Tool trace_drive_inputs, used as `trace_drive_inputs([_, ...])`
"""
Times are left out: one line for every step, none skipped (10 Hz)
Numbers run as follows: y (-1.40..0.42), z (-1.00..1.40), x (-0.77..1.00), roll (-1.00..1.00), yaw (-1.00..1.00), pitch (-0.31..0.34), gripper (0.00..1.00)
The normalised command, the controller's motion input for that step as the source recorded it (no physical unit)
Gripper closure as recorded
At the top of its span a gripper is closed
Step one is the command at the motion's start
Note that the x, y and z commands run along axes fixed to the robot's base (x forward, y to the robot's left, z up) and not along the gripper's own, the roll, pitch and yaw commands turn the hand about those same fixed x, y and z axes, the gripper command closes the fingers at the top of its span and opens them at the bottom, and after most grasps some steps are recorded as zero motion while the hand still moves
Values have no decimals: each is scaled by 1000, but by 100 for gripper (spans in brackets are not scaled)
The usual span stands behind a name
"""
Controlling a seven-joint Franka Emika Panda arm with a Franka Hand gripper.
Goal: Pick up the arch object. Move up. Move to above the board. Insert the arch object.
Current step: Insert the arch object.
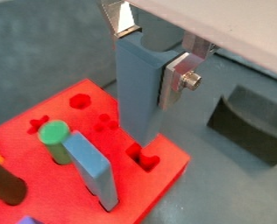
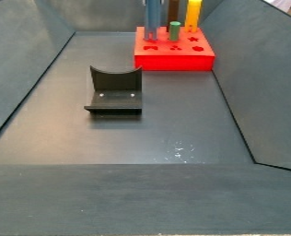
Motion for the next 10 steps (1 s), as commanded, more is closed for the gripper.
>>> trace_drive_inputs([123, -546, 166, 13, -97, 10, 100])
trace_drive_inputs([74, -554, 0, 89, 0, 0, 100])
trace_drive_inputs([0, -503, -83, 74, 86, -37, 100])
trace_drive_inputs([0, -483, 0, 0, 51, -57, 100])
trace_drive_inputs([0, -434, 0, 0, 0, -51, 100])
trace_drive_inputs([0, -389, 0, -27, 0, -29, 100])
trace_drive_inputs([43, -331, 194, -20, 0, 0, 100])
trace_drive_inputs([26, -326, 249, -10, 0, 0, 100])
trace_drive_inputs([9, -331, 254, -14, 0, -3, 100])
trace_drive_inputs([17, -366, 231, -10, 0, -10, 100])
